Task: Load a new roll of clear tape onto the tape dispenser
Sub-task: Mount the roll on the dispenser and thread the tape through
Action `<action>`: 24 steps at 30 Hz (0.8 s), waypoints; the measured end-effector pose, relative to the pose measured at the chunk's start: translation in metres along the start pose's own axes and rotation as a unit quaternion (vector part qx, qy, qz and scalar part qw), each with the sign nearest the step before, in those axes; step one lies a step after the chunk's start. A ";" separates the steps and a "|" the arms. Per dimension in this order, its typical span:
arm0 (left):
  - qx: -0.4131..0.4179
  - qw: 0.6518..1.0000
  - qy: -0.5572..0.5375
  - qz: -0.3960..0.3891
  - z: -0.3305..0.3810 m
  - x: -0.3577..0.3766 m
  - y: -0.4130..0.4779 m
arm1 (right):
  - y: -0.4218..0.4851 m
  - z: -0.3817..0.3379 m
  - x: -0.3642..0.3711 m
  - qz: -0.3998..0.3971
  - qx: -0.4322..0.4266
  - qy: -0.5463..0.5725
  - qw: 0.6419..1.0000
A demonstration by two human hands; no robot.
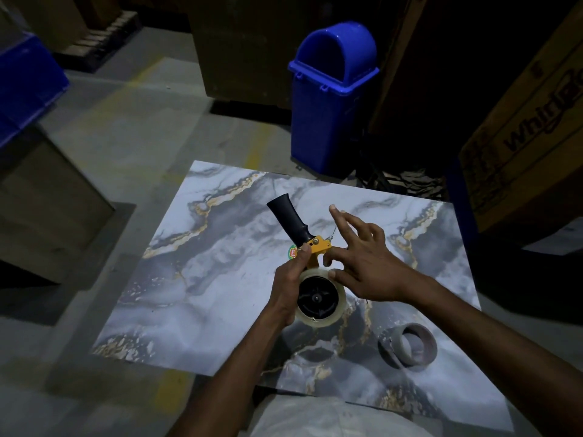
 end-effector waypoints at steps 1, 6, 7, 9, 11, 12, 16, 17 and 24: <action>-0.001 1.000 0.002 0.000 0.001 -0.001 -0.001 | 0.000 0.000 0.000 -0.003 -0.001 0.005 1.000; 0.011 1.000 0.005 -0.005 0.008 -0.003 0.001 | 0.002 0.000 0.002 -0.001 -0.001 0.000 1.000; 0.010 1.000 0.005 -0.002 0.008 -0.003 0.001 | 0.002 -0.001 0.001 0.000 -0.003 0.001 1.000; 0.009 1.000 0.006 0.005 0.006 -0.003 -0.001 | 0.002 -0.002 0.001 0.004 -0.009 -0.002 1.000; 0.005 1.000 0.005 0.012 0.002 -0.003 -0.004 | 0.001 -0.003 0.001 0.005 -0.014 -0.003 1.000; 0.002 1.000 0.001 0.017 0.000 -0.003 -0.005 | 0.001 -0.003 0.001 0.004 -0.017 -0.005 1.000; -0.010 1.000 -0.011 0.023 -0.006 -0.002 -0.009 | -0.002 -0.003 0.002 0.002 -0.025 -0.017 1.000; -0.010 1.000 -0.010 0.022 -0.008 -0.001 -0.010 | -0.003 -0.003 0.003 0.004 -0.028 -0.021 0.999; 0.006 0.999 0.015 0.048 -0.013 -0.003 -0.009 | -0.010 -0.002 0.005 0.015 -0.001 -0.020 1.000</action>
Point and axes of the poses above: each hand's wrist, its own y-axis towards the middle knuckle, its own x-axis out of the palm, z = x × y, the point moved 3 cm from there along y, towards the middle knuckle, and after that the axes turned 14 degrees about x, right-handed, at the moved point
